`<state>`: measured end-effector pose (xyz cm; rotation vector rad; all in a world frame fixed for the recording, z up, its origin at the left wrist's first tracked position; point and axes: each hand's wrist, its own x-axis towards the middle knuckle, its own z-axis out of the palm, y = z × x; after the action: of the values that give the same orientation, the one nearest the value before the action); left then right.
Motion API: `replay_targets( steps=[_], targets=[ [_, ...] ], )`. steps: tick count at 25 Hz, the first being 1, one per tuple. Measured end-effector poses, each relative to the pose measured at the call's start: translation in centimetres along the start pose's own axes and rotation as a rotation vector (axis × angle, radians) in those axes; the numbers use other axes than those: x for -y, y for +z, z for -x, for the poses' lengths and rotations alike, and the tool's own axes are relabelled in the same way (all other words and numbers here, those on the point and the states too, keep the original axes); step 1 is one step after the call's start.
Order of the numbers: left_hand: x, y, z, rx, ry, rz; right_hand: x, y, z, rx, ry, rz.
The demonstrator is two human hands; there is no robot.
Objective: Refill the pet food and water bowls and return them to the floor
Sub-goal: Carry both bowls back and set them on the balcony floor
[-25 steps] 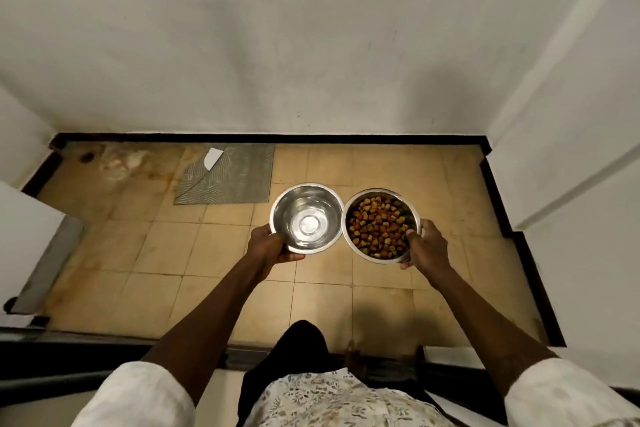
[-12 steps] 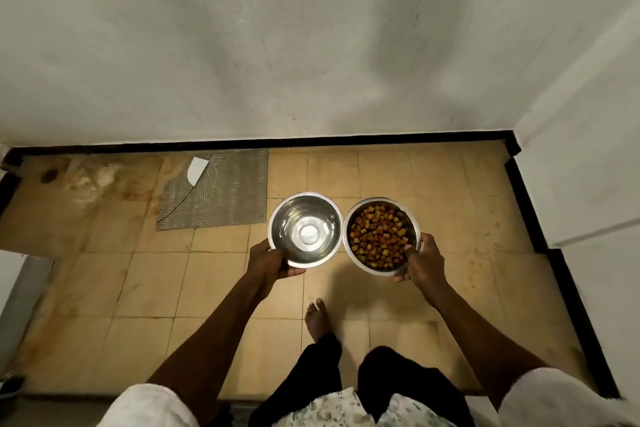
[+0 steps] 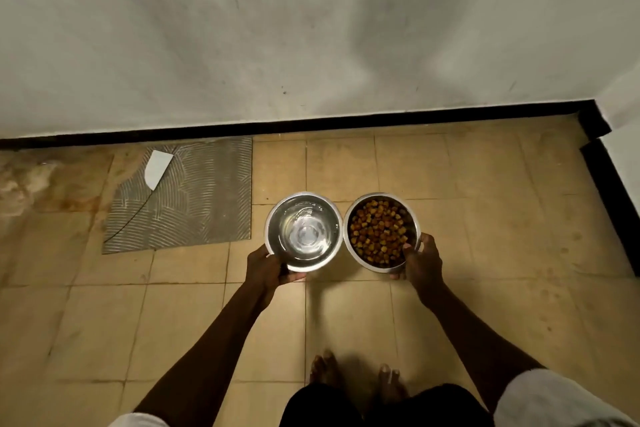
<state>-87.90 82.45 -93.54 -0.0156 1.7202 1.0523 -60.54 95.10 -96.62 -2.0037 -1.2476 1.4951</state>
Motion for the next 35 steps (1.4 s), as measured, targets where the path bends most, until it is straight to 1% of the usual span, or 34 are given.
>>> replay_targets(
  steps=[3, 7, 10, 13, 20, 24, 27, 35],
  targets=[
    [4.7, 1.0, -10.1, 0.0, -0.008, 0.008, -5.2, 4.6, -8.9, -0.014, -0.001, 0.023],
    [9.9, 2.0, -20.9, -0.017, -0.026, 0.027, -11.6, 10.0, -17.8, -0.012, 0.014, 0.015],
    [12.7, 2.2, -26.4, -0.019, -0.035, 0.022, -15.0, 12.8, -22.0, -0.007, 0.023, 0.01],
    [13.9, 2.4, -29.8, -0.013, -0.02, 0.033, -16.9, 14.6, -24.8, -0.026, 0.018, -0.019],
    [15.5, 3.9, -32.5, 0.004, -0.039, 0.084, -18.6, 15.9, -27.0, -0.025, -0.012, -0.025],
    [15.8, 4.2, -32.8, 0.031, -0.031, 0.094, -18.6, 16.1, -27.2, -0.023, -0.015, -0.039],
    [15.9, 4.4, -32.7, 0.016, -0.036, 0.099, -18.6, 16.4, -27.3, -0.04, -0.001, -0.062],
    [16.2, 4.4, -32.8, 0.014, -0.075, 0.127, -19.4, 16.5, -27.4, -0.003, -0.01, -0.111]
  ],
)
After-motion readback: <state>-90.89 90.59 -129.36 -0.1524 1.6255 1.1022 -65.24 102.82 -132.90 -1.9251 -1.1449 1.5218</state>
